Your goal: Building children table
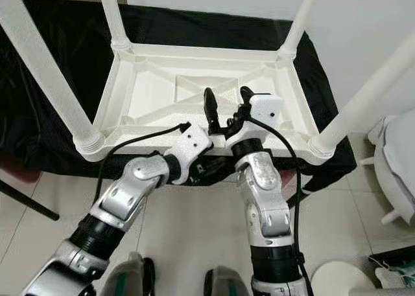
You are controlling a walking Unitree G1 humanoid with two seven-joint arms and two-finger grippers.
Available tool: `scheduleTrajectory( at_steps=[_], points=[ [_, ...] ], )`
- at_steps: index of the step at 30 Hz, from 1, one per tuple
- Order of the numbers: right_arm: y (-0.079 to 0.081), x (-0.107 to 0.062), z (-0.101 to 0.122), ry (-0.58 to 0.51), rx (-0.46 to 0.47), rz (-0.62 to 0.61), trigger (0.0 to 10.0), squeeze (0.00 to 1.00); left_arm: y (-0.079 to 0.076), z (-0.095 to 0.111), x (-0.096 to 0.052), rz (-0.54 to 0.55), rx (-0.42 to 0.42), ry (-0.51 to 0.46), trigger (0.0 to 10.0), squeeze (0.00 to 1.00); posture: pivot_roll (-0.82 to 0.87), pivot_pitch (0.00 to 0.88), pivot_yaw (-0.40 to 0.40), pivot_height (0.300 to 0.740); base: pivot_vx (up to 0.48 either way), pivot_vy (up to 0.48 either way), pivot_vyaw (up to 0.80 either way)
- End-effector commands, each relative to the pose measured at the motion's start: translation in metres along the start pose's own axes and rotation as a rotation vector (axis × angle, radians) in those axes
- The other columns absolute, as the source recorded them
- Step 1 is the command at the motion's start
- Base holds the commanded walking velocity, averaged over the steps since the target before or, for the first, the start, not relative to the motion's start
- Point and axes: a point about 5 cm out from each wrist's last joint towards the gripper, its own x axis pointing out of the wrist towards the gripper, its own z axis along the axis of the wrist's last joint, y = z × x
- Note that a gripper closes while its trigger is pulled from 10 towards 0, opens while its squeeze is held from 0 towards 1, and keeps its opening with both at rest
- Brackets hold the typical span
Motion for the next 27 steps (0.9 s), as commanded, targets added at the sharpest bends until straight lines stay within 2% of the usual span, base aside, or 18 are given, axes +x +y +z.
scheduleTrajectory(
  at_steps=[1, 12, 16, 19, 27],
  points=[
    [-0.001, -0.004, 0.000, 0.009, 0.011, -0.015, 10.0, 0.00, 0.020, -0.006, 0.002, 0.326, -0.010, 0.041, 10.0, 0.00, -0.06, 0.147, 0.000, 0.740, 0.000, 0.000, 0.00],
    [0.000, -0.009, 0.001, 0.023, 0.007, -0.028, 10.0, 0.00, 0.044, 0.005, 0.007, 0.439, -0.018, 0.023, 10.0, 0.00, -0.08, 0.167, 0.005, 0.740, 0.000, 0.000, 0.00],
    [0.000, -0.010, 0.001, 0.028, 0.005, -0.030, 10.0, 0.00, 0.045, 0.003, 0.010, 0.442, 0.018, 0.053, 10.0, 0.00, -0.08, 0.173, 0.007, 0.740, 0.000, 0.000, 0.00],
    [-0.001, -0.011, 0.001, 0.032, 0.004, -0.033, 10.0, 0.00, 0.040, 0.000, 0.015, 0.401, 0.063, 0.090, 10.0, 0.00, -0.08, 0.174, 0.009, 0.740, 0.000, 0.000, 0.00],
    [-0.002, -0.012, 0.000, 0.040, 0.000, -0.043, 10.0, 0.00, 0.039, -0.004, 0.018, 0.367, 0.100, 0.141, 10.0, 0.00, -0.08, 0.173, 0.013, 0.740, 0.000, 0.000, 0.00]
  ],
)
